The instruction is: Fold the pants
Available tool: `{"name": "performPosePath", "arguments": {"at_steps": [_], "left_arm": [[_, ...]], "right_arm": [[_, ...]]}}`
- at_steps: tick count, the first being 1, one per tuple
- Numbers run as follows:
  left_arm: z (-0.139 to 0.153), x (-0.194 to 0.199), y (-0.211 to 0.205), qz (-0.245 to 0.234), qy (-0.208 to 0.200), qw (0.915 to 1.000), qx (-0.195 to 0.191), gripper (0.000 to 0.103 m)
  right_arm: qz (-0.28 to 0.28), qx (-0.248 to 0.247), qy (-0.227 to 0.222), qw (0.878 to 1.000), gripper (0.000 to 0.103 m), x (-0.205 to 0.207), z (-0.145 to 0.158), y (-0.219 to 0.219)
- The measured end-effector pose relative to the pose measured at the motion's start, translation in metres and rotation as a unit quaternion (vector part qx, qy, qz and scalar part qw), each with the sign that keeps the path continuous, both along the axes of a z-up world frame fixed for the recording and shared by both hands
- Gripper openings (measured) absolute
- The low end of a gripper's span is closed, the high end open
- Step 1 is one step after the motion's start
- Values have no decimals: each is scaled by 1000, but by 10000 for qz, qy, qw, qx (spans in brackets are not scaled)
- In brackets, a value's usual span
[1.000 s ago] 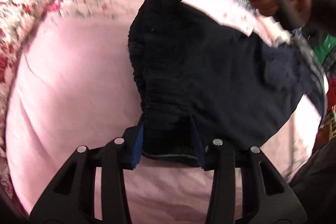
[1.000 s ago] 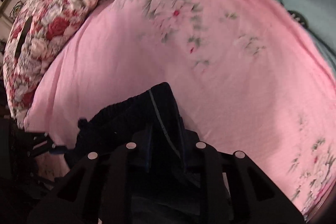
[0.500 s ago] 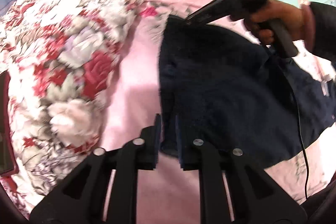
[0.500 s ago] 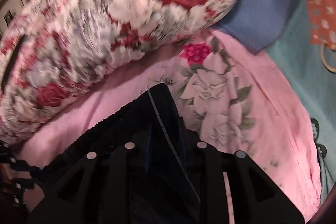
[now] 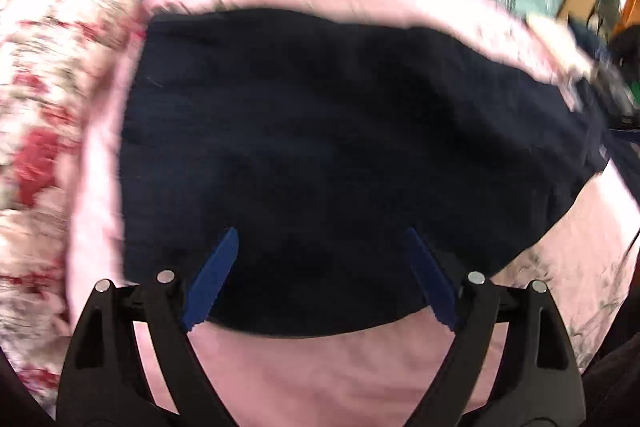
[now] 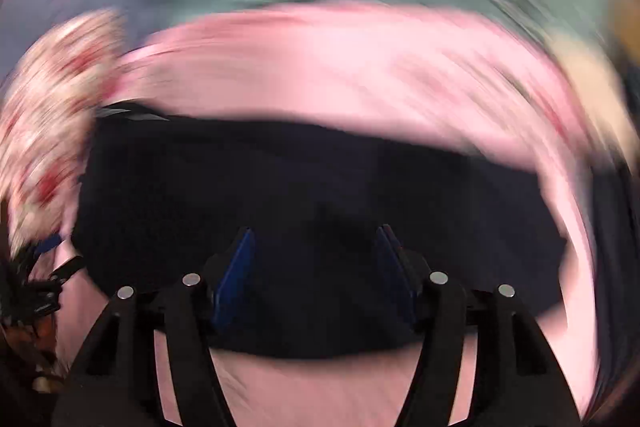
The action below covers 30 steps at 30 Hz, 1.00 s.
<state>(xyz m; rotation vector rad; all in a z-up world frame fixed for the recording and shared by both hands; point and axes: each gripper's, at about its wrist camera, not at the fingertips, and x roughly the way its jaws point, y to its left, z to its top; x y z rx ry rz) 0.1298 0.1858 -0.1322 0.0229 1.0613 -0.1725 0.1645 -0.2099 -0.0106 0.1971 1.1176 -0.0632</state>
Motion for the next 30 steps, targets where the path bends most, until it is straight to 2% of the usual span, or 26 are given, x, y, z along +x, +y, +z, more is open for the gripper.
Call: {"name": "performPosePath", "arguments": {"at_steps": [1, 3, 4, 7, 11, 12, 14, 15, 16, 17, 19, 21, 22, 24, 26, 27, 29, 30], "left_arm": [[-13, 2, -11, 4, 198, 9997, 175, 87], [-25, 1, -21, 55, 286, 9985, 457, 88], [-29, -1, -25, 92, 272, 9980, 571, 88], [-28, 1, -30, 378, 308, 9964, 690, 90], [-29, 5, -36, 778, 475, 9919, 882, 92], [-30, 7, -36, 844, 495, 9911, 898, 93], [-30, 6, -38, 1015, 539, 9893, 897, 93], [-30, 6, -39, 1055, 553, 9888, 895, 91], [-29, 5, -39, 1080, 564, 9888, 867, 86], [-27, 2, -40, 1065, 584, 9891, 832, 81], [-24, -4, -42, 1059, 626, 9888, 842, 63], [-17, -25, -39, 1013, 731, 9893, 750, 53], [-15, -32, -39, 1011, 762, 9895, 692, 51], [-11, -48, -38, 985, 836, 9896, 639, 51], [-8, -61, -32, 983, 948, 9878, 750, 51], [-5, -66, -27, 1028, 928, 9871, 804, 52], [8, -69, -7, 1249, 798, 9854, 838, 64], [15, -67, 5, 1420, 682, 9838, 852, 74]], "right_arm": [[-557, 54, 98, 9984, 64, -14, -7, -35], [-1431, 251, 79, 9894, 64, -43, -22, -98], [-1609, 259, 102, 9866, 64, -49, -28, -110], [-1841, 555, 191, 9812, 64, -50, -55, -149], [-1761, 783, 353, 9806, 64, -25, -86, -158], [-1766, 850, 250, 9803, 65, -21, -91, -160], [-1707, 822, 108, 9818, 44, -16, -94, -163], [-1625, 846, 132, 9830, 13, -15, -95, -164], [-1584, 993, 110, 9823, 11, -14, -93, -166], [-1557, 1084, 57, 9818, 11, -18, -87, -171], [-1506, 1217, -117, 9810, 10, -35, -66, -177], [-1536, 1259, -191, 9799, 10, -62, -44, -184], [-1550, 1303, -154, 9792, 10, -74, -38, -187], [-1568, 1362, 183, 9780, 10, -105, -37, -190], [-1431, 1193, 679, 9801, 13, -120, -50, -186], [-1351, 906, 1003, 9816, 23, -126, -59, -183], [-1506, 98, 1328, 9796, 28, -133, -61, -182], [-1682, -319, 1254, 9772, 30, -134, -50, -182]]}}
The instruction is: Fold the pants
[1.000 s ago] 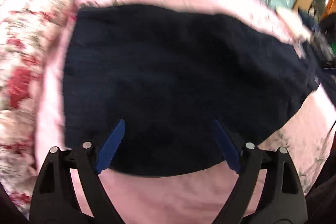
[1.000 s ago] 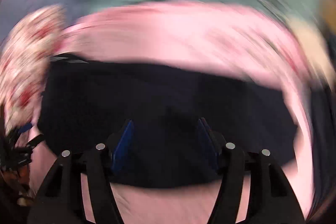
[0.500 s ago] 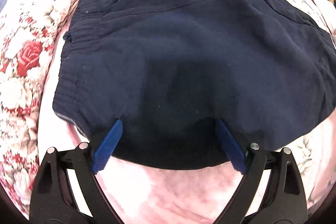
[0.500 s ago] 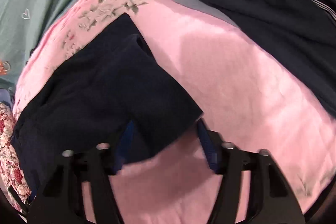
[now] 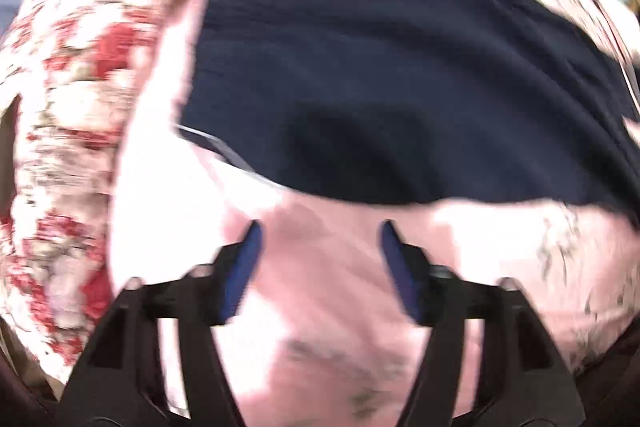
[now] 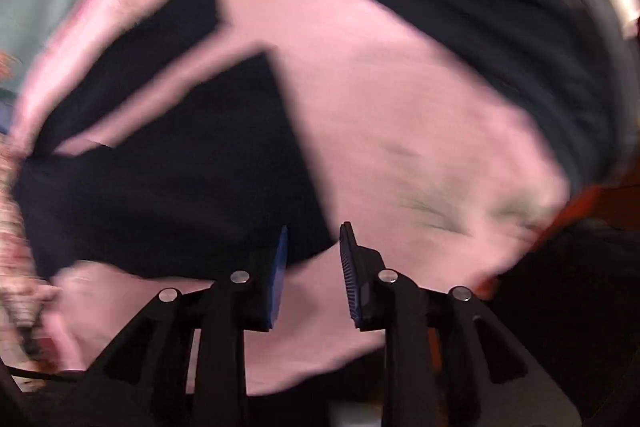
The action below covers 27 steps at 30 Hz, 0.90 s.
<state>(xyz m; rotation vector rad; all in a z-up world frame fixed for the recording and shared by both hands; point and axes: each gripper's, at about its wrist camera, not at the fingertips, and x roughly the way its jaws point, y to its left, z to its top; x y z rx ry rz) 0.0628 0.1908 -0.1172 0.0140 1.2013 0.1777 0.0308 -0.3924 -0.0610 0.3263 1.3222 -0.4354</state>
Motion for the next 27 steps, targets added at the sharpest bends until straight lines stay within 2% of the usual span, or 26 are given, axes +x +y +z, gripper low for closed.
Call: {"name": "performPosePath", "arguments": {"at_steps": [1, 3, 5, 6, 8, 10, 11, 13, 14, 16, 18, 20, 23, 26, 27], "left_arm": [[7, 5, 15, 188, -138, 9997, 40, 80], [12, 22, 42, 416, -256, 9988, -48, 84], [14, 46, 57, 515, -259, 9983, -105, 84], [15, 56, 61, 502, -272, 9983, -149, 84], [21, 75, 64, 281, -385, 9979, -445, 84], [22, 88, 57, 37, -413, 9983, -409, 84], [22, 92, 51, -61, -383, 9987, -318, 84], [22, 97, 40, -191, -319, 9989, -291, 84], [23, 99, 35, -221, -333, 9988, -282, 84], [29, 94, 24, -127, -362, 9990, -230, 84], [29, 81, 19, 86, -306, 9993, -192, 84], [29, 69, 12, 247, -242, 9992, -200, 85], [28, 62, 1, 329, -129, 9993, -99, 85], [28, 61, -13, 368, -74, 9992, -120, 85], [28, 62, -17, 366, -67, 9992, -167, 85]], "right_arm": [[-47, -108, -175, 9998, 30, 2, 11, 1], [162, -11, -759, 9970, 33, 23, 41, 17], [648, -2, -1202, 9906, 52, 53, 63, 46], [957, -84, -1533, 9835, 58, 76, 74, 64], [1320, -203, -1847, 9737, 58, 121, 83, 84], [2006, -61, -1879, 9615, 58, 177, 84, 103], [2367, 102, -1789, 9549, 58, 204, 80, 109], [3176, 347, -1257, 9392, 59, 259, 66, 124], [3526, 208, -1060, 9295, 59, 282, 60, 128], [4261, -189, -583, 9026, 61, 319, 44, 133], [4761, -296, -131, 8788, 61, 347, 26, 131], [5097, -416, 469, 8581, 61, 369, -3, 118], [5391, -671, 1006, 8335, 61, 376, -30, 103], [5650, -528, 1190, 8147, 58, 370, -42, 98], [5749, -513, 1131, 8088, 51, 365, -41, 99]]}}
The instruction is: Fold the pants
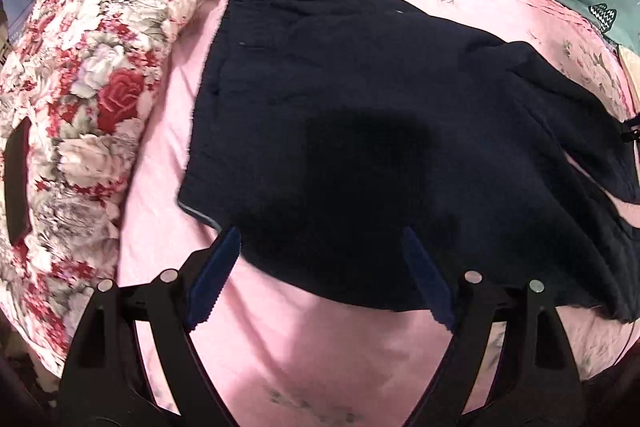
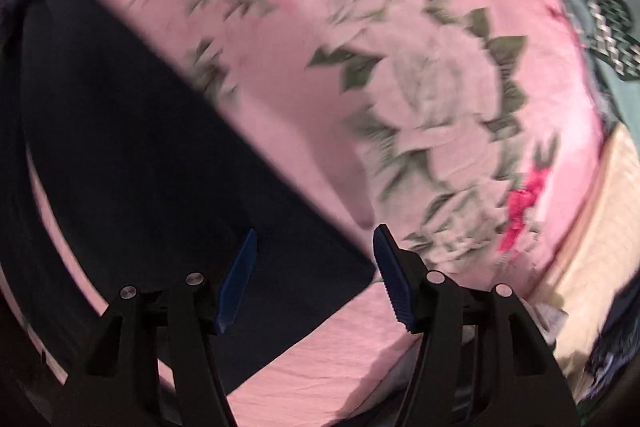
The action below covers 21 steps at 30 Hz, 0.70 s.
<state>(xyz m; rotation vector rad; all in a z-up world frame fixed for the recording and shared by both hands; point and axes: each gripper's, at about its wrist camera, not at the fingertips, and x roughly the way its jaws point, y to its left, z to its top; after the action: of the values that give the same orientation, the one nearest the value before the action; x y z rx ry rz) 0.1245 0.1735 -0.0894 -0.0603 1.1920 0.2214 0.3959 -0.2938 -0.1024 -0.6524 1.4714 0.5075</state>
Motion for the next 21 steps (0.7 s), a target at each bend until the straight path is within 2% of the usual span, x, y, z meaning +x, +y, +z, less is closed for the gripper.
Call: {"name": "performPosePath", "arguments": {"at_steps": [3, 4, 8, 11, 12, 14, 16, 17, 18, 19, 20, 21], "left_arm": [[-1, 11, -11, -60, -47, 10000, -48, 85], [-1, 15, -14, -82, -71, 9999, -49, 85], [7, 35, -21, -155, -224, 9996, -86, 85], [18, 48, -23, -142, -384, 9991, -63, 85], [20, 52, -22, -119, -426, 9990, -70, 85], [27, 58, -21, -60, -526, 9985, -97, 85], [30, 62, -19, -31, -592, 9981, -141, 87], [29, 64, -19, -28, -595, 9981, -183, 87], [27, 65, -18, -43, -580, 9981, -192, 87], [23, 66, -18, -81, -538, 9983, -190, 87], [18, 68, -20, -158, -458, 9987, -140, 87], [16, 68, -19, -203, -432, 9988, -122, 87]], "right_arm": [[7, 97, 106, 9999, 22, -14, 5, 0], [144, -26, 10, 9999, 17, -22, 7, 3], [583, -415, -662, 9952, 14, -45, 32, 16], [525, -325, -1650, 9844, 14, -41, 91, 19], [429, -267, -2160, 9751, 14, -37, 120, 19], [162, -319, -3443, 9382, 14, -37, 181, 14], [-7, -124, -4123, 9110, 14, -48, 218, 5], [20, -126, -4404, 8977, 14, -57, 228, 3], [194, -280, -4662, 8840, 15, -67, 227, 0], [346, -403, -4795, 8759, 15, -75, 217, -4], [399, -482, -4662, 8825, 15, -79, 203, -10], [349, -671, -4232, 9029, 18, -84, 177, -17]]}}
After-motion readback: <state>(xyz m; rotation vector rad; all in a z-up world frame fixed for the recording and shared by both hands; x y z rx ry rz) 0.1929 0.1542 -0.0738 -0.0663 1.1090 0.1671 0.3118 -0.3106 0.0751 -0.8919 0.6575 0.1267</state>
